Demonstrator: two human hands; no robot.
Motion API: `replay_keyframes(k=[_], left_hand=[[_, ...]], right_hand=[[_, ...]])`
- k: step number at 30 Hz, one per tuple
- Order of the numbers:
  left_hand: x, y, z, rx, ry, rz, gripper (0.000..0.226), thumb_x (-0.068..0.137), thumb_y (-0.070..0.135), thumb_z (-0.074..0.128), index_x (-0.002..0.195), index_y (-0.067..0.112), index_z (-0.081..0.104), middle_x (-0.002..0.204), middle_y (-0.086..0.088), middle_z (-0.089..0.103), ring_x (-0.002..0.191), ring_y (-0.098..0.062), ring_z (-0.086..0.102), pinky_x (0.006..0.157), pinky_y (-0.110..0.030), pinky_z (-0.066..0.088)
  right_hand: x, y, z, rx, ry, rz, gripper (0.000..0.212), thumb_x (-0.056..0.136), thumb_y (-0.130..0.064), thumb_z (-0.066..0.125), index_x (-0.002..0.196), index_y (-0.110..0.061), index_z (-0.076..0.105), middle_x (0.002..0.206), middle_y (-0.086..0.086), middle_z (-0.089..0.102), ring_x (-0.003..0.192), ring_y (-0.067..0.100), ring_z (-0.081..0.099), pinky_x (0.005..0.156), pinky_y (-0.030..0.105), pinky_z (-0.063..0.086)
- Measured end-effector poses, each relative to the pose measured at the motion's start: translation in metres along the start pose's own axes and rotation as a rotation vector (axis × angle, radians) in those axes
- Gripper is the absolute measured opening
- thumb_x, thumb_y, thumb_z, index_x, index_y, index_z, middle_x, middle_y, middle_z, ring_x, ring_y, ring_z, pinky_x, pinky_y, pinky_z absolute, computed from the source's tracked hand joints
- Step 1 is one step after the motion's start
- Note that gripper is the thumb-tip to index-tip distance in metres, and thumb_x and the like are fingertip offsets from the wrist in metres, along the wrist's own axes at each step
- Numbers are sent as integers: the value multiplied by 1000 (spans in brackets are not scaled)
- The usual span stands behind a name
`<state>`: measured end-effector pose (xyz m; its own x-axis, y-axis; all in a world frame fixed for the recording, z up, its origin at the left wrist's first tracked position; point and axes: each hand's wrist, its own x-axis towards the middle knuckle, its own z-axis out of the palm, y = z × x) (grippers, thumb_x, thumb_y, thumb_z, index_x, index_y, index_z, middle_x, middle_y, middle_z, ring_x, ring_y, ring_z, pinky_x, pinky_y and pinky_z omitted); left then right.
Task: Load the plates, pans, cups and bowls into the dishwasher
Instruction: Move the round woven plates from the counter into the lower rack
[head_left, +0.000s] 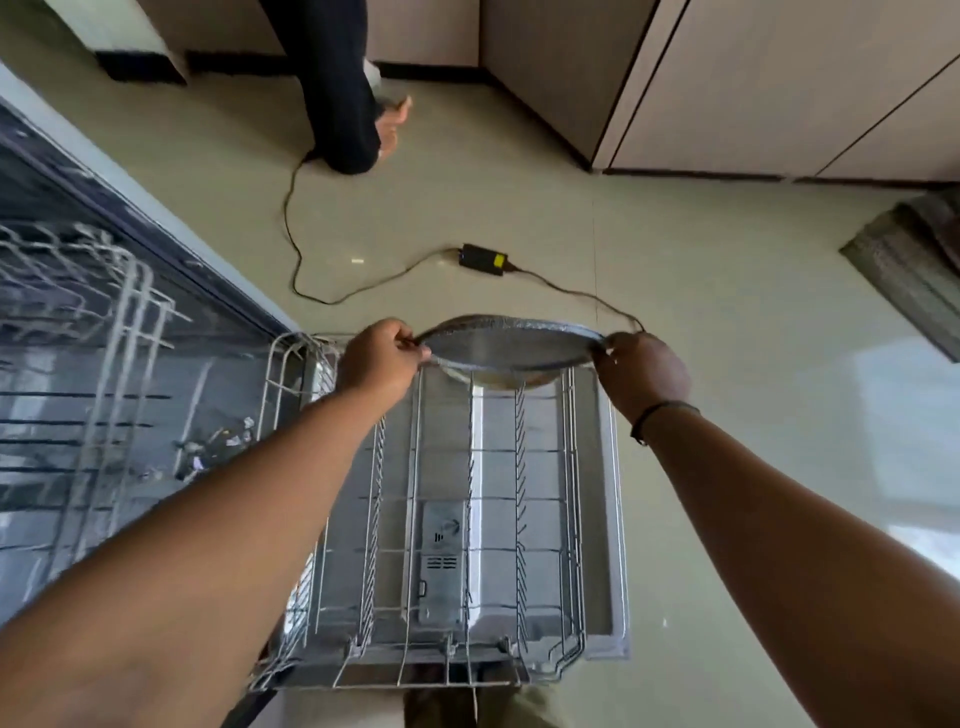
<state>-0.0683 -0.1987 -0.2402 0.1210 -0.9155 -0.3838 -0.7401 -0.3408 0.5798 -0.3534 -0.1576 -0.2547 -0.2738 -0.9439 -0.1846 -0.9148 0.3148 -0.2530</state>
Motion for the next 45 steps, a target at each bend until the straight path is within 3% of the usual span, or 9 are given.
replay_keyframes(k=[14, 22, 27, 30, 32, 34, 38, 41, 45], left_hand=[[63, -49, 83, 29, -47, -95, 13, 82, 23, 73, 87, 22, 62, 86, 2, 65, 79, -18, 58, 67, -25, 37], [78, -60, 103, -29, -47, -145, 15, 81, 27, 75, 88, 23, 62, 88, 1, 65, 79, -18, 59, 69, -25, 41], [82, -58, 110, -42, -64, -158, 17, 82, 28, 74, 94, 18, 67, 91, -1, 66, 82, -19, 60, 73, -24, 43], [79, -55, 112, -96, -124, -152, 28, 84, 26, 72, 108, 13, 64, 102, -4, 68, 88, -18, 61, 77, -24, 43], [71, -55, 110, -56, -181, -143, 39, 87, 26, 70, 122, 13, 58, 116, -6, 66, 97, -19, 61, 83, -27, 44], [59, -56, 106, 51, -242, -109, 51, 89, 30, 66, 134, 15, 49, 129, -9, 59, 108, -24, 58, 90, -30, 44], [11, -55, 99, 206, -377, -47, 61, 92, 39, 60, 144, 18, 36, 145, -12, 46, 124, -31, 51, 92, -30, 38], [-38, -56, 90, 305, -474, -41, 66, 93, 44, 56, 147, 18, 28, 152, -11, 36, 131, -30, 45, 102, -36, 38], [-105, -56, 70, 366, -518, -18, 72, 93, 46, 53, 150, 18, 19, 156, -7, 29, 134, -29, 42, 109, -42, 37]], right_hand=[[38, 21, 99, -17, -233, 54, 27, 93, -34, 46, 98, -19, 68, 101, 9, 66, 92, 31, 62, 63, 28, 34], [50, 17, 118, 86, -237, 139, 21, 88, -21, 46, 95, -16, 65, 89, 9, 64, 72, 25, 45, 62, 26, 32], [46, 17, 122, 187, -259, 131, 29, 88, -22, 46, 109, -18, 66, 91, 7, 65, 86, 27, 58, 62, 24, 35], [41, 15, 125, 267, -329, 142, 42, 88, -20, 50, 129, -21, 55, 102, 4, 65, 76, 19, 51, 57, 19, 36], [34, 15, 123, 285, -354, 94, 51, 88, -21, 54, 138, -21, 45, 109, 5, 64, 80, 19, 54, 66, 20, 43], [24, 17, 119, 269, -364, 42, 59, 87, -21, 58, 142, -21, 37, 122, 11, 60, 98, 28, 59, 81, 33, 49], [-7, 22, 109, 134, -419, -38, 71, 88, -33, 61, 148, -23, 24, 135, 14, 52, 120, 32, 52, 98, 44, 46], [-37, 22, 102, 27, -468, -97, 76, 88, -47, 57, 149, -24, 19, 147, 11, 41, 139, 31, 33, 113, 45, 32], [-74, 13, 83, -83, -546, -192, 81, 84, -57, 56, 148, -22, 21, 152, 6, 34, 145, 29, 18, 116, 44, 19]])
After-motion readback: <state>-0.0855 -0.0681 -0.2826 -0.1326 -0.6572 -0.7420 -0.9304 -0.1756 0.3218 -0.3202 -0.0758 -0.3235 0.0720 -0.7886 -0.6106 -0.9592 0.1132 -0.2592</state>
